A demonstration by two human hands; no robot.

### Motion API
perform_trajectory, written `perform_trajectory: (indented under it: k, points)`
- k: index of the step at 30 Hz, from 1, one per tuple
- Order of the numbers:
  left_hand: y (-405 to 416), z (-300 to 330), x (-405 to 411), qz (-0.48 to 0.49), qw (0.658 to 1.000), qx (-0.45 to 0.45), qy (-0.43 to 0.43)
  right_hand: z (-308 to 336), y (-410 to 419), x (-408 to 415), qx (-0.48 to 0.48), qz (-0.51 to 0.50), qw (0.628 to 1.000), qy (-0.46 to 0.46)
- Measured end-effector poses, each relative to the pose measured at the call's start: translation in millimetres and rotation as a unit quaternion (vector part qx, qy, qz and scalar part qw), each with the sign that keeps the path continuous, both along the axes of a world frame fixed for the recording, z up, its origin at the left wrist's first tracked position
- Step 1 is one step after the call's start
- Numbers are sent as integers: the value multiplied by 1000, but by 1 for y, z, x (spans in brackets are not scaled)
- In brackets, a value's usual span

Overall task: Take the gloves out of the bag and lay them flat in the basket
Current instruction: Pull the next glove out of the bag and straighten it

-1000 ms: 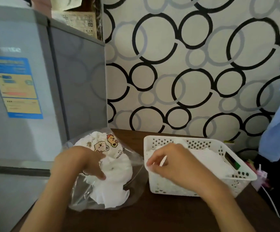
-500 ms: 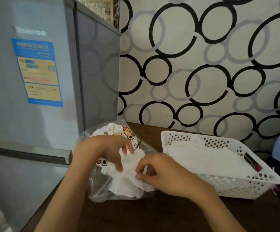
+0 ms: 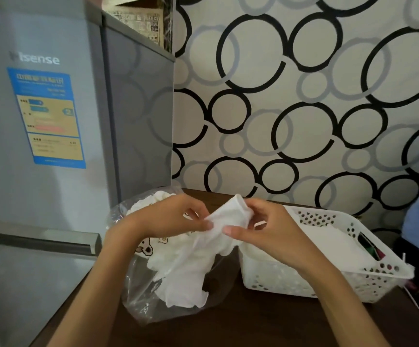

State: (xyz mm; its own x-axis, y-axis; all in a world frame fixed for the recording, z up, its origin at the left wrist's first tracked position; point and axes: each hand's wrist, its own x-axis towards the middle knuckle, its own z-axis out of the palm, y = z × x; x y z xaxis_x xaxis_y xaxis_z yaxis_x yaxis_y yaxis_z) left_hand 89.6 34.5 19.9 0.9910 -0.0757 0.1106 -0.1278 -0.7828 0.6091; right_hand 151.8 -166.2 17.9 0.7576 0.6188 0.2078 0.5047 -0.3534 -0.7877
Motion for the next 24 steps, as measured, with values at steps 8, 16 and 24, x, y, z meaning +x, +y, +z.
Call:
perform_trajectory:
  k: [8,16,24]
  points:
    - [-27,5,10,33,980,-188,-61,12,-15,11,215,-102,971,32]
    - [-60,2,13,3,980,-193,-38,18,-43,30,270,-197,942,6]
    - [-53,-1,18,122,940,-296,-113,28,-71,42,261,-222,939,18]
